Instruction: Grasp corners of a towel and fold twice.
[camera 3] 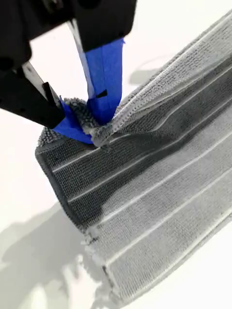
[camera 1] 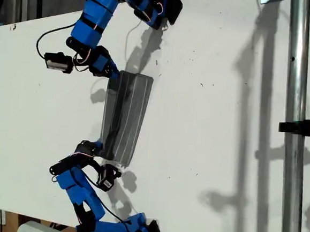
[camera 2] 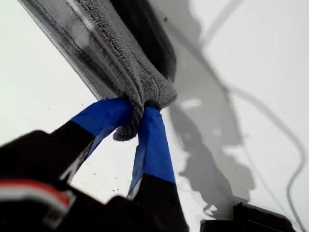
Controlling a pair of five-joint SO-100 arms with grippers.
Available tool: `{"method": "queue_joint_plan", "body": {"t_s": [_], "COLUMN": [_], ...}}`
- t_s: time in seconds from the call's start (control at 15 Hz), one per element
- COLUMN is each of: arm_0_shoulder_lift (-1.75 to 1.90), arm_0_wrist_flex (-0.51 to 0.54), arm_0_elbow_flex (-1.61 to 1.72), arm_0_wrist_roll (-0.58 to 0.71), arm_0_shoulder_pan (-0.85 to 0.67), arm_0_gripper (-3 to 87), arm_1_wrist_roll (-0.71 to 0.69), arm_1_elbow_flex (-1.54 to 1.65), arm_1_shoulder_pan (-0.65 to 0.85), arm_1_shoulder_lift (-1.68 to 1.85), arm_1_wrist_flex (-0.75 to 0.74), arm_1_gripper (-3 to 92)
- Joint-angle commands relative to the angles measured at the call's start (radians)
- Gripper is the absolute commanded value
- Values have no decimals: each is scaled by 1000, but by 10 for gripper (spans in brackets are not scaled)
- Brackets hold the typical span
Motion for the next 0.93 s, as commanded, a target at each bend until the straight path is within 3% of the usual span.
{"method": "queue_joint_plan", "body": {"t_s": [0.0, 0.33, 0.87], "arm_0_shoulder_lift": [57, 147, 146], "arm_0_wrist_flex": [29, 29, 46], "arm_0_elbow_flex": [-52, -23, 137], "arm_0_wrist_roll": [37, 18, -69], "arm_0_shoulder_pan": [-95, -92, 121], "arm_0_gripper": [-29, -29, -27], "arm_1_wrist_roll": [-100, -130, 221], "arm_1_elbow_flex": [-117, -112, 166], "arm_1_shoulder_pan": [110, 75, -272], "arm_1_shoulder_lift": [66, 172, 141], "arm_1_wrist_flex": [41, -25, -61], "arm_1_gripper": [-2, -2, -2]}}
